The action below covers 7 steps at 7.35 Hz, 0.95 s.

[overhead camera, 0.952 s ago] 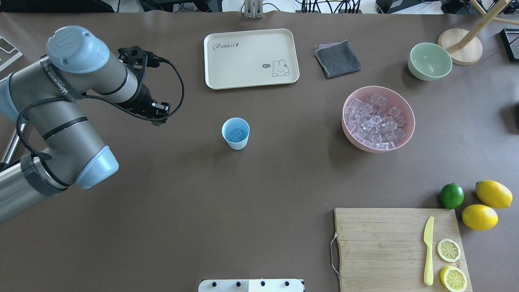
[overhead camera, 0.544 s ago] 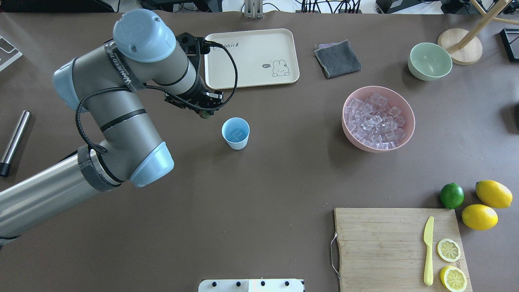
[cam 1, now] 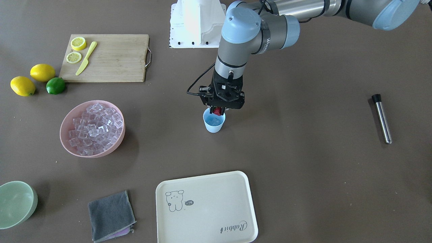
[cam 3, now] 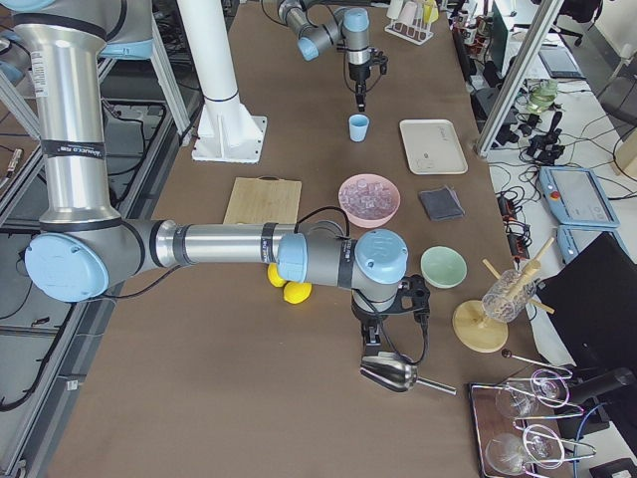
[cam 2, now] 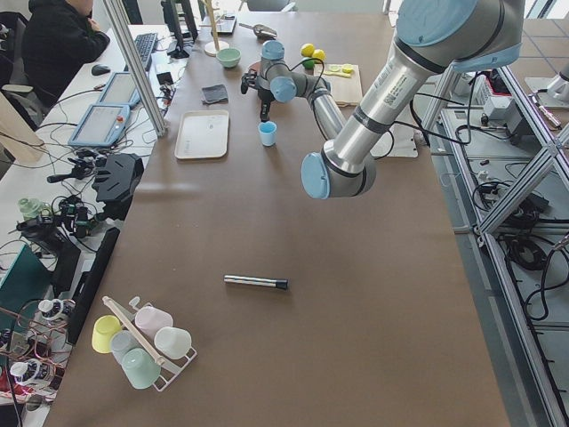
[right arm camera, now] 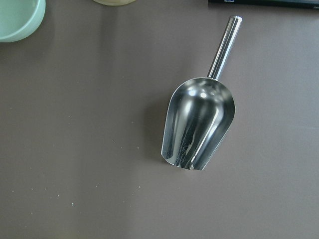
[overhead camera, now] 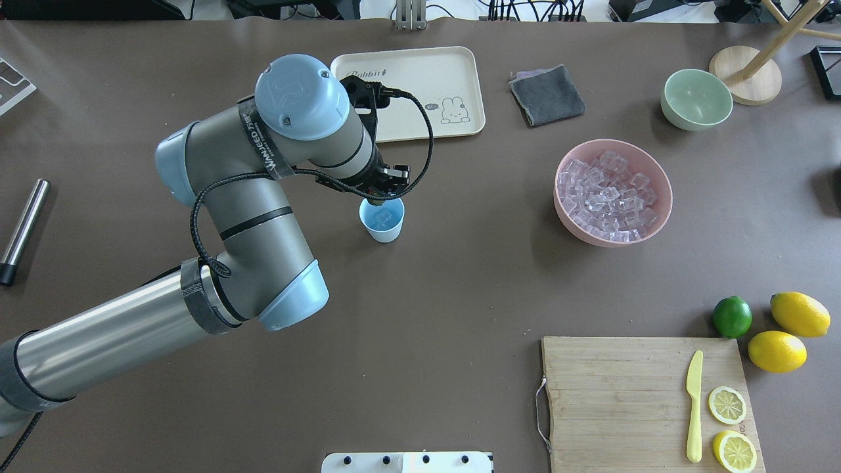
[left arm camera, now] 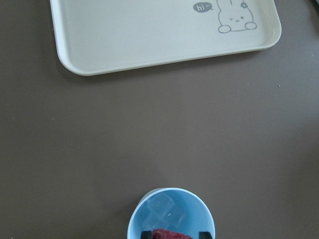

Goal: Mash ice and strawberries in cup
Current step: 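Carry the strawberry with the left gripper over the light-blue cup and release, then withdraw the left gripper from the cup back toward the metal rod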

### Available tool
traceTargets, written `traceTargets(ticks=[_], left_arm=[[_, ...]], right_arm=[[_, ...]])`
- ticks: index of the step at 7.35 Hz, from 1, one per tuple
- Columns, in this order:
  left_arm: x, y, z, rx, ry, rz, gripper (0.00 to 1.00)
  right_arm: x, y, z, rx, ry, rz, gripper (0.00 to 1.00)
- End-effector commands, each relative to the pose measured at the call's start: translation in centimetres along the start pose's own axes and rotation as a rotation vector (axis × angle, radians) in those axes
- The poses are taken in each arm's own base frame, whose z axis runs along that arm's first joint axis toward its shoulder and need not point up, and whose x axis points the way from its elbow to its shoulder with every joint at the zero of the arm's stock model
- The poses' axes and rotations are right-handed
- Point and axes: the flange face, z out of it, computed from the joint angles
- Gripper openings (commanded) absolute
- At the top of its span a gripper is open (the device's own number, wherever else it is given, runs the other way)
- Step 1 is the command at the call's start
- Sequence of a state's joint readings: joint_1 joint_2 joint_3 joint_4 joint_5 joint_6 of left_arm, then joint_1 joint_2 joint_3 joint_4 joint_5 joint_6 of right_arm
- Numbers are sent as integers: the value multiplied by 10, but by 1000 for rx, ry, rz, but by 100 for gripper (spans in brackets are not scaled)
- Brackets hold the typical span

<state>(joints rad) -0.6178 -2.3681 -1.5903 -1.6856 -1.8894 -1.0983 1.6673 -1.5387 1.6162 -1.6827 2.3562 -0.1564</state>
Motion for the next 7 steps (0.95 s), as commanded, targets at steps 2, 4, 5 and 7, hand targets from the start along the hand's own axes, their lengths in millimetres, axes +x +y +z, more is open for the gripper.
traceTargets(ticks=[2,4,5,7], left_arm=[[0,2,5,3,15,0,98],[-13,3,3,0,12,0,98],[-41,-1,-2,-3,-1,-20,98],[-187,-39,-26,-61,-39,-78,98]], right_arm=[[0,1,0,0,2,0,99],[0,1,0,-1,1,1,99],[-1,0,-1,1,2,-2,99],[0,0,-1,1,8,-2,99]])
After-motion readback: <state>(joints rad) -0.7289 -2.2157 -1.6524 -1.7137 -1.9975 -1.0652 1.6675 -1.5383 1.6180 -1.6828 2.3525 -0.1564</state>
